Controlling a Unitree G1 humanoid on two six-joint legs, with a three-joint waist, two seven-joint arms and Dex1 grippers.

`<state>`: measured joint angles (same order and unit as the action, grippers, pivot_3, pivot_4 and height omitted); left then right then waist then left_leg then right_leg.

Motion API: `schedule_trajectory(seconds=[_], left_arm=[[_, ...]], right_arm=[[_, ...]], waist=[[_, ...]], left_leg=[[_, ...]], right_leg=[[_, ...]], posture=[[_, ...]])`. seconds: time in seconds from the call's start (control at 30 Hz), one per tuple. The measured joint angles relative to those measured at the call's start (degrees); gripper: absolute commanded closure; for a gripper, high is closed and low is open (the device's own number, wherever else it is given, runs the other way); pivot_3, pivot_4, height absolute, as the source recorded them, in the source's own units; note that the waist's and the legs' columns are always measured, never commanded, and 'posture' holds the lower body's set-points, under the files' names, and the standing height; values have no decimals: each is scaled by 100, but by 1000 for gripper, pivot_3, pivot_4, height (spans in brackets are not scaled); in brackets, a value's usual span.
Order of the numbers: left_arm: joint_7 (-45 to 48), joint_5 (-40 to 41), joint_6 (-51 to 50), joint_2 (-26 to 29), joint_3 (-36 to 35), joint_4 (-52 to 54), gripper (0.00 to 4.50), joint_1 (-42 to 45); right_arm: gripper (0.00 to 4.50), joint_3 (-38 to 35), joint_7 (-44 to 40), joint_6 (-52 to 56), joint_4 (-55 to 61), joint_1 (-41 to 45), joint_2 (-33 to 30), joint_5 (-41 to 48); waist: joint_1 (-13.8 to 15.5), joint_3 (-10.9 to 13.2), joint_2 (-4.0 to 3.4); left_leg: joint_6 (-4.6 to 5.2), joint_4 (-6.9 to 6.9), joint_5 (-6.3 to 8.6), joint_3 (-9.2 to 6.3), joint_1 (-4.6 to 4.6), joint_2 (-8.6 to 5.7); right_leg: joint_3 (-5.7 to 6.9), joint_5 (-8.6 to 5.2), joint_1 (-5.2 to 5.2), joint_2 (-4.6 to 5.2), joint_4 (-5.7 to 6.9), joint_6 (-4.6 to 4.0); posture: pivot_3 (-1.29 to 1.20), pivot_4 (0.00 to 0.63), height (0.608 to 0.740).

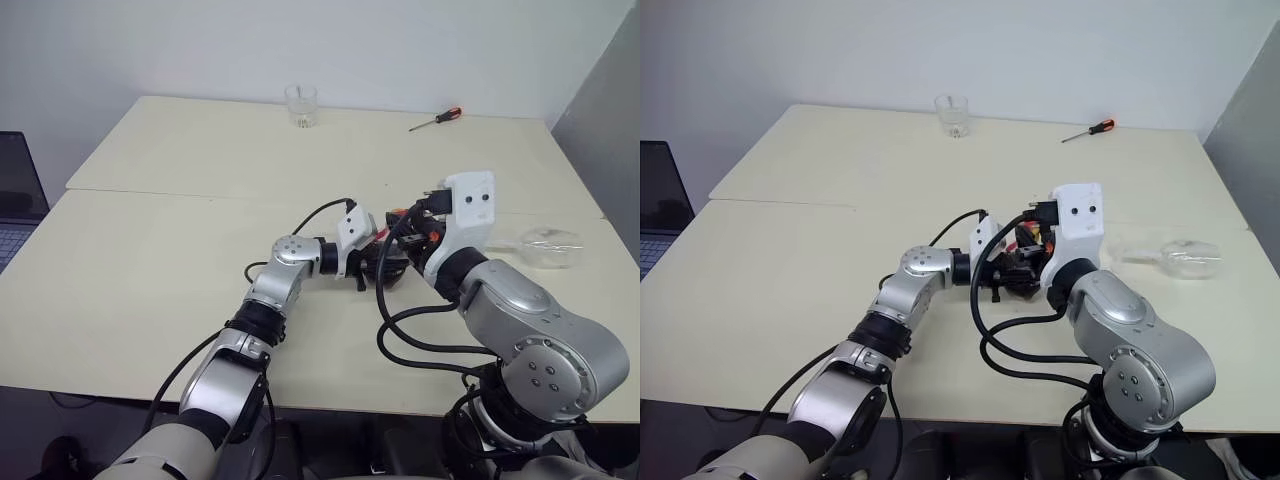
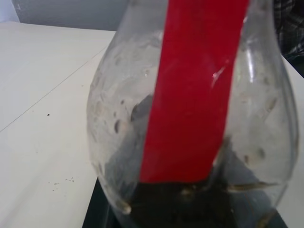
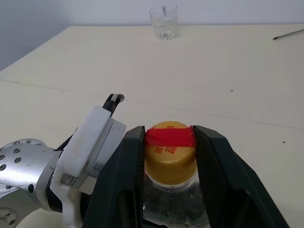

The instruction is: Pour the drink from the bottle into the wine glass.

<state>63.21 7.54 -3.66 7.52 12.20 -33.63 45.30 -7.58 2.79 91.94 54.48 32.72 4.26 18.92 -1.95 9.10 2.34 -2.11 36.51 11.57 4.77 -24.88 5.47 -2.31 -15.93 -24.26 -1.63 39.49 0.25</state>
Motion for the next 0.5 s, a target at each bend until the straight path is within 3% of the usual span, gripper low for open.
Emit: schedule_trajectory(seconds=[0.1,0.2,0.4,0.5], left_arm=[[-4,15,-36,-21,40,54,3418,0],[-6,39,-97,-13,31,172,3460,4],[-7,75,-242,6,5,386,3504,-48],[-4,85,-274,-5,63,553,3528,-158]], right_arm=[[3291,84,-438,-190,-54,-33,-596,107],[3291,-89,-1485,-1152,-586,-198,-1453,513],[3291,-161,-4233,-3649,-2792,-204,-2905,1089],[3291,141,-5794,-4769,-4013,66,-3592,1145]], waist=[[0,0,0],[3,1,0],[2,8,-5],[9,14,-16]], left_leg=[[0,-3,0,1,-1,-1],[1,-11,1,3,1,-5],[3,-31,1,1,3,-13],[3,-36,1,2,6,-14]], right_leg=[[-1,0,1,2,-9,0],[2,1,13,1,-31,1],[-2,1,12,-9,-48,1],[-3,1,13,-12,-50,0]], posture=[[0,150,740],[0,150,740],[0,150,740],[0,150,740]])
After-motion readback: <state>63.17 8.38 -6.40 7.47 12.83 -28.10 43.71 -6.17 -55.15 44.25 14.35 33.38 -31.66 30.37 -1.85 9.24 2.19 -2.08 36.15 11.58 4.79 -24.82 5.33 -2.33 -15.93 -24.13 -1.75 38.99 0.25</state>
